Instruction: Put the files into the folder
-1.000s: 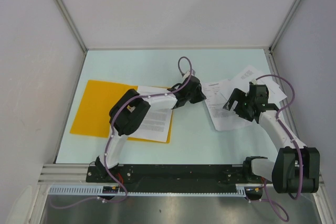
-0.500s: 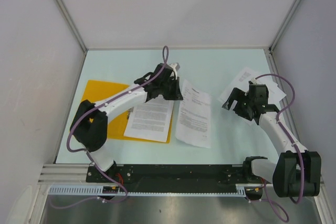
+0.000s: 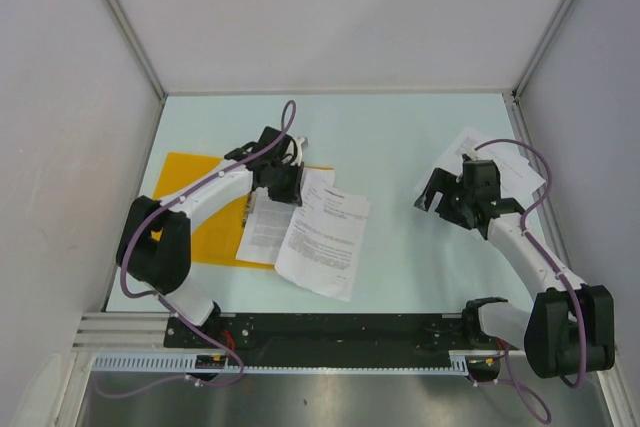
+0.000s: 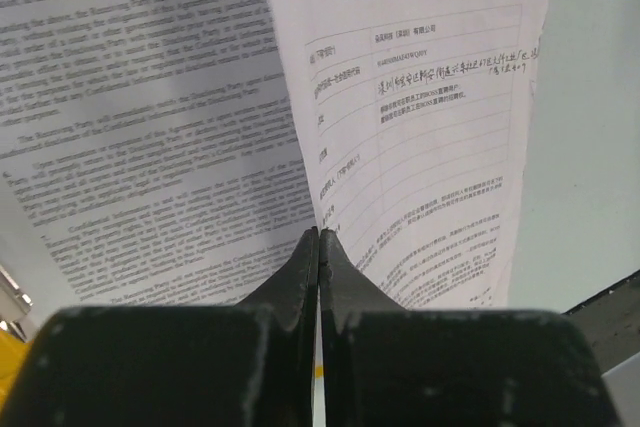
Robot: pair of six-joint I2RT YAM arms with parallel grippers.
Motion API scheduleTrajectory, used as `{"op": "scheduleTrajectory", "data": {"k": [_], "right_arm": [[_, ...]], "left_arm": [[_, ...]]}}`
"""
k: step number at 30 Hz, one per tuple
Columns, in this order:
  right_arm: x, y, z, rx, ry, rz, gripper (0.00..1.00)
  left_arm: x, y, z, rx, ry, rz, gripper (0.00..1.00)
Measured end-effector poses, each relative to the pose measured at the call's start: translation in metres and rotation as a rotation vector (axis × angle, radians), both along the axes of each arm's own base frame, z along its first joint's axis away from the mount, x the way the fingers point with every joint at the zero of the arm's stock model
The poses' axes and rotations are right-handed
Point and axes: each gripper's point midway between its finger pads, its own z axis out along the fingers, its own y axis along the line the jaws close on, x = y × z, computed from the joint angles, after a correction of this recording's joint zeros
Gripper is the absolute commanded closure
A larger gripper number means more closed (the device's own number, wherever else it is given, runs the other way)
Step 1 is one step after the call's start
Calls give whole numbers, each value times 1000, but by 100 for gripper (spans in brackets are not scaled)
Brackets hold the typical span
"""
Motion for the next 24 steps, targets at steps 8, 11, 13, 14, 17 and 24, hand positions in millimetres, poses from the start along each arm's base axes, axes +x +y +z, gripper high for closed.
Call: {"op": "scheduleTrajectory", "data": {"k": [8, 11, 13, 14, 17, 24], "right_arm": [[-1, 4, -3, -10, 8, 7, 0], [-1, 4, -4, -14, 11, 8, 0], [-1, 4, -4, -17, 11, 6, 0], [-1, 4, -4, -19, 11, 4, 0], [-1, 3, -5, -23, 14, 2, 0], [0, 6, -8, -24, 20, 11, 0]], "left_arm": [[15, 28, -3, -19, -14, 63, 100], [23, 35, -2, -42, -19, 90, 100], [27, 39, -4, -46, -11, 101, 100], [29, 41, -7, -46, -3, 108, 100], [31, 45, -20, -47, 35, 121, 100], [36, 48, -24, -87, 55, 132, 100]]}}
